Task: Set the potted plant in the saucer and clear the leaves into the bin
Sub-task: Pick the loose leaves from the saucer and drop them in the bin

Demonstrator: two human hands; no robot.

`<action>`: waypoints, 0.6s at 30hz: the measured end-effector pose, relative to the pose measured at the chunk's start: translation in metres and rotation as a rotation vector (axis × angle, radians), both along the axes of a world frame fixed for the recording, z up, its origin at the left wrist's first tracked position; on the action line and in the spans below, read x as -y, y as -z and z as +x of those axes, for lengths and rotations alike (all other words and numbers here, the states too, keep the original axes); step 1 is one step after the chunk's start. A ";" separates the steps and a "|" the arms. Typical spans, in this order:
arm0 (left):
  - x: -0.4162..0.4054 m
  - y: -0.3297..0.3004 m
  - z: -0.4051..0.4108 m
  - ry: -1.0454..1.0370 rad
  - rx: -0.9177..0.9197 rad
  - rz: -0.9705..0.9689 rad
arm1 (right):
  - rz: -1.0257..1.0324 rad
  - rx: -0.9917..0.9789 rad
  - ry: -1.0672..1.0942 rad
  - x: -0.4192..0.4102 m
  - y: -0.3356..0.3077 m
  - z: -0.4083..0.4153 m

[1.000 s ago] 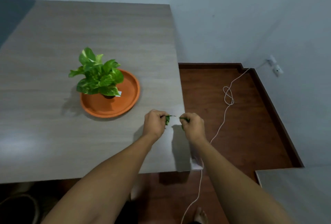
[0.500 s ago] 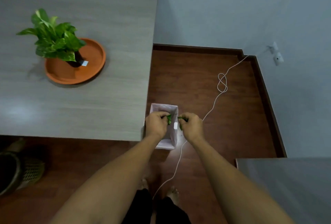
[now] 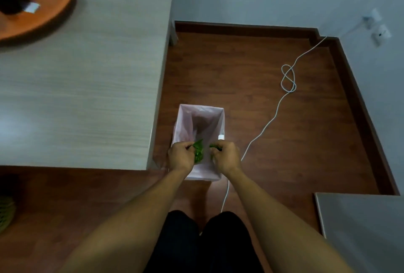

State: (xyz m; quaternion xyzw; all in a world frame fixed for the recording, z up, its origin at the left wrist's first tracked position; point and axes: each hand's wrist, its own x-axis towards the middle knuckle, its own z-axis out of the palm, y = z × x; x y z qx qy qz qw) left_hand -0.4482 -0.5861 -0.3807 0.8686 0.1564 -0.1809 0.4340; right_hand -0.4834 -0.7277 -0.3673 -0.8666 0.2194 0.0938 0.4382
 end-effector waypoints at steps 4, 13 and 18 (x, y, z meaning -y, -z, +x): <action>-0.006 0.064 0.015 0.124 -0.024 0.060 | 0.019 -0.053 -0.096 -0.001 0.076 0.015; -0.009 0.072 0.013 0.097 0.054 0.110 | -0.124 -0.047 -0.062 -0.004 0.098 0.020; -0.001 0.028 -0.004 0.112 0.075 0.131 | -0.137 0.013 -0.139 -0.006 0.057 0.011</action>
